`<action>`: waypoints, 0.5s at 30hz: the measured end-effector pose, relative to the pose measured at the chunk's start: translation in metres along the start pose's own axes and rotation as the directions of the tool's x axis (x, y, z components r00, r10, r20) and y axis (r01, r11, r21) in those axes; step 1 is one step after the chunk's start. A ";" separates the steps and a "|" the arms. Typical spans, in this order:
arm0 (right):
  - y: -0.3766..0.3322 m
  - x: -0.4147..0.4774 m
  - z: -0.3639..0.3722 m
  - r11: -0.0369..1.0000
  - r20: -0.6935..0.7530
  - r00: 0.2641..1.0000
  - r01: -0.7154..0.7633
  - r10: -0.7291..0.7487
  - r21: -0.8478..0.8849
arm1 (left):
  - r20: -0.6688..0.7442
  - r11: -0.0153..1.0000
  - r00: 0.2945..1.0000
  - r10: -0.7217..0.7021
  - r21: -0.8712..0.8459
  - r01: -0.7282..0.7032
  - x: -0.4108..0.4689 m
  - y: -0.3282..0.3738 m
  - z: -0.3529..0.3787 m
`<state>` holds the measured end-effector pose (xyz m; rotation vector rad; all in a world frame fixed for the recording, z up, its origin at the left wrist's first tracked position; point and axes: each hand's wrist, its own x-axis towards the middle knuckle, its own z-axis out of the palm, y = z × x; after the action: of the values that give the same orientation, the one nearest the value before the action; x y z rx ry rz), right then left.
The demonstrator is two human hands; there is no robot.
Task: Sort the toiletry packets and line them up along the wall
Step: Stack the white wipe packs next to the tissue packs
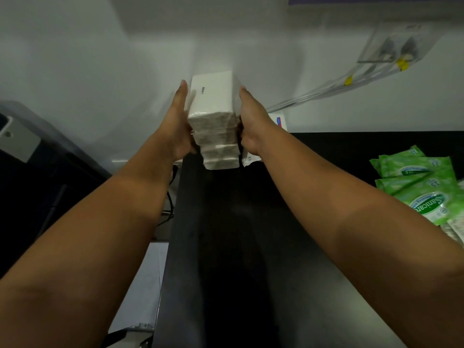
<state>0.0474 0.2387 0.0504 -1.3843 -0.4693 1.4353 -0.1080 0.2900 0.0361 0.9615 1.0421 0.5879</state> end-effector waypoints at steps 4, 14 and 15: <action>-0.004 -0.006 -0.011 0.989 -0.033 0.997 0.072 -0.076 -0.126 | -0.070 0.992 0.997 0.037 0.125 -0.028 -0.006 0.014 -0.002; -0.029 -0.065 -0.069 0.910 -0.043 0.973 0.196 -0.227 -0.367 | -0.354 0.693 0.670 0.652 0.637 -0.338 -0.040 0.032 0.048; -0.030 -0.072 -0.078 0.896 -0.036 0.967 0.221 -0.253 -0.384 | -0.306 0.608 0.606 0.734 0.693 -0.387 -0.047 0.029 0.060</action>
<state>0.1140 0.1606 0.0912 -1.6211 -0.8642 1.1164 -0.0720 0.2438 0.0930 1.7849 1.4833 1.2323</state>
